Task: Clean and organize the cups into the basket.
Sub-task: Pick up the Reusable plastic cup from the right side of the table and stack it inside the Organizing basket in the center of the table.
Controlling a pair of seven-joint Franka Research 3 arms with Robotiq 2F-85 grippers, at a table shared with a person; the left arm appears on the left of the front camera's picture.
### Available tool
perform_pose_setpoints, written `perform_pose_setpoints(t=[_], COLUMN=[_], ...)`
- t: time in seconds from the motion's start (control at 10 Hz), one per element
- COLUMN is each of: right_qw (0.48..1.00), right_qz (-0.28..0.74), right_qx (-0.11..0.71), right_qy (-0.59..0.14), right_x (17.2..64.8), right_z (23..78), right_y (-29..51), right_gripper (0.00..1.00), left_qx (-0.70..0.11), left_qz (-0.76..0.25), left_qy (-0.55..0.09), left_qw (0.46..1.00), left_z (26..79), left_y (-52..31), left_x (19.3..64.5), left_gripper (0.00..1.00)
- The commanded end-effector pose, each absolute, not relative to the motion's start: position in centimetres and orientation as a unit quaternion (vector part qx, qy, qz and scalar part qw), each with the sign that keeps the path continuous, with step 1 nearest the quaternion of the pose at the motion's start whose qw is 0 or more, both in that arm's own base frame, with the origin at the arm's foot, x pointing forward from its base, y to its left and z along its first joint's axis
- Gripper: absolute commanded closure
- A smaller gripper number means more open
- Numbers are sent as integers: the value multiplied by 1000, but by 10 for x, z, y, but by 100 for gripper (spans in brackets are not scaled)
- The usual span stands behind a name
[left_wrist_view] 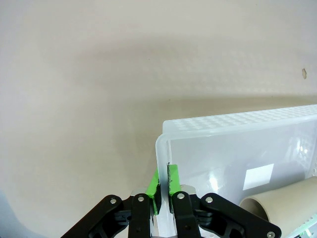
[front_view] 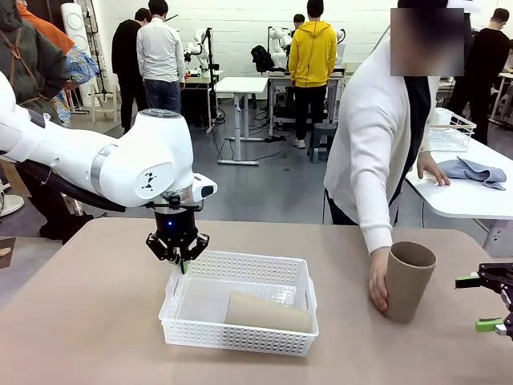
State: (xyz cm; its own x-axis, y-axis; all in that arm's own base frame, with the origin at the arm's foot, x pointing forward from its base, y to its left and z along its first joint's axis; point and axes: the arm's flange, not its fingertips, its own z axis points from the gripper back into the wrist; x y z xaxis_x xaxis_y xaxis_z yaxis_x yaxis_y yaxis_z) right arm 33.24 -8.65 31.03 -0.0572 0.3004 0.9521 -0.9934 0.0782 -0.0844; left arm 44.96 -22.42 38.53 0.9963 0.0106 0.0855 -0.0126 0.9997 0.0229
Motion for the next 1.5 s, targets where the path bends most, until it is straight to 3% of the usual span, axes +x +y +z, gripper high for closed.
perform_pose_setpoints(t=[0.0, 0.3, 0.6, 1.4], right_qw=[574, 573, 589, 618], right_qz=[560, 564, 565, 555], right_qx=[379, 378, 393, 394], right_qy=[-462, -459, -424, -393], right_x=[332, 332, 356, 411], right_z=[313, 310, 271, 234], right_y=[-86, -87, -77, -54], right_gripper=[0, 0, 0, 0], left_qx=[12, 12, 12, 12], left_qz=[5, 5, 5, 5], left_qy=[-45, -45, -45, -45], left_qw=[999, 999, 999, 999], left_z=[387, 387, 387, 387], left_y=[-226, -226, -226, -226], left_x=[450, 450, 450, 450], left_gripper=[100, 100, 100, 100])
